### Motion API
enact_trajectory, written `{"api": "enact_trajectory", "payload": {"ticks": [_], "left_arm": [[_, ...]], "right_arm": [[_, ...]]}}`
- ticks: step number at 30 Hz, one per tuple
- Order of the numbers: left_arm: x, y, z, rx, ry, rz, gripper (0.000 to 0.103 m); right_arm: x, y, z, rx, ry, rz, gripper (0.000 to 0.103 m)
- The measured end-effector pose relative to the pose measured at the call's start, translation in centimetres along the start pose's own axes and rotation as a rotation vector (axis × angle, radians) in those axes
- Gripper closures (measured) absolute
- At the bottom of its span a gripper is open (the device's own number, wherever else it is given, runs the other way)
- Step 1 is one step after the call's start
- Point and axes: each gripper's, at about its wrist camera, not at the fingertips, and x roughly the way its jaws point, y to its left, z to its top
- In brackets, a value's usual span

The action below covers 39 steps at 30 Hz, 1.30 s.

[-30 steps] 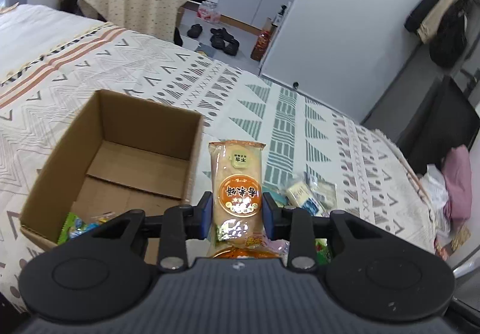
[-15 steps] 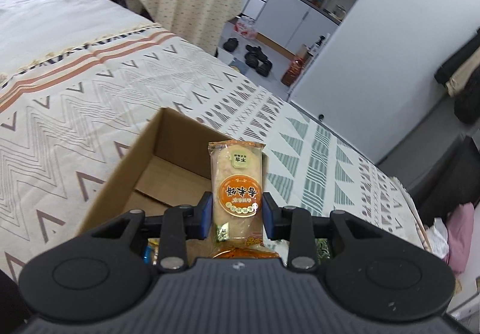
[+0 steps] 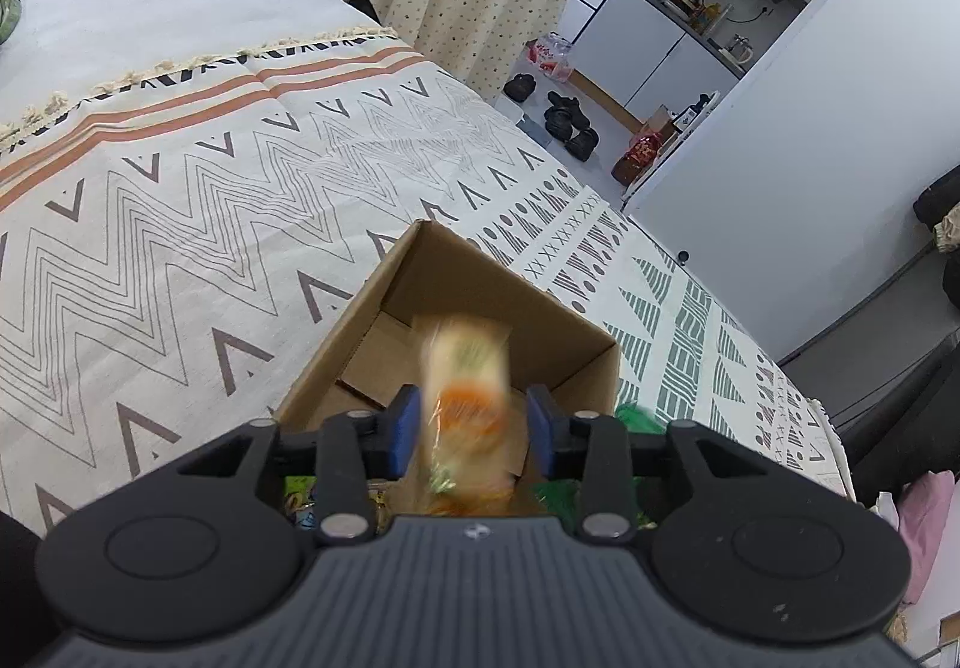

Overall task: Organize snacks
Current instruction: 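Drop the bread bun pack into the box with the left tool while the right drops the green pack, then move both tools back toward the remaining snacks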

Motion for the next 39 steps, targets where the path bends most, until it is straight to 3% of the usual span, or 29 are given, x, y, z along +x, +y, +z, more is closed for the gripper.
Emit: {"api": "enact_trajectory", "payload": {"ticks": [3,4,6,9,12,15,26,39], "left_arm": [[0.1,0.2,0.0,-0.013,0.004,0.006,0.051],[0.1,0.2,0.0,-0.017,0.008,0.005,0.048],[0.2,0.1,-0.1,-0.014,0.011,0.005,0.045],[0.3,-0.5,-0.4,0.008,0.020,0.007,0.035],[0.4,-1.3,-0.8,0.036,0.038,0.007,0.022],[0.6,-2.1,-1.5,0.065,0.060,0.019,0.018],[0.3,-5.0,-4.1,0.141,0.104,-0.006,0.015],[-0.2,-8.7,-8.6,0.251,0.173,-0.075,0.015]], "right_arm": [[0.3,0.5,-0.2,-0.001,0.021,0.002,0.090],[0.4,0.4,-0.2,0.007,0.029,0.000,0.084],[0.4,0.2,-0.4,0.026,0.032,-0.019,0.060],[-0.2,-0.7,-0.5,0.054,0.020,-0.063,0.037],[-1.0,-1.6,-0.8,0.063,0.013,-0.098,0.021],[-1.9,-2.7,-1.1,0.061,0.016,-0.146,0.012],[-5.3,-7.5,-3.1,0.153,-0.001,-0.268,0.000],[-8.2,-11.9,-5.5,0.223,0.015,-0.323,0.000]]}}
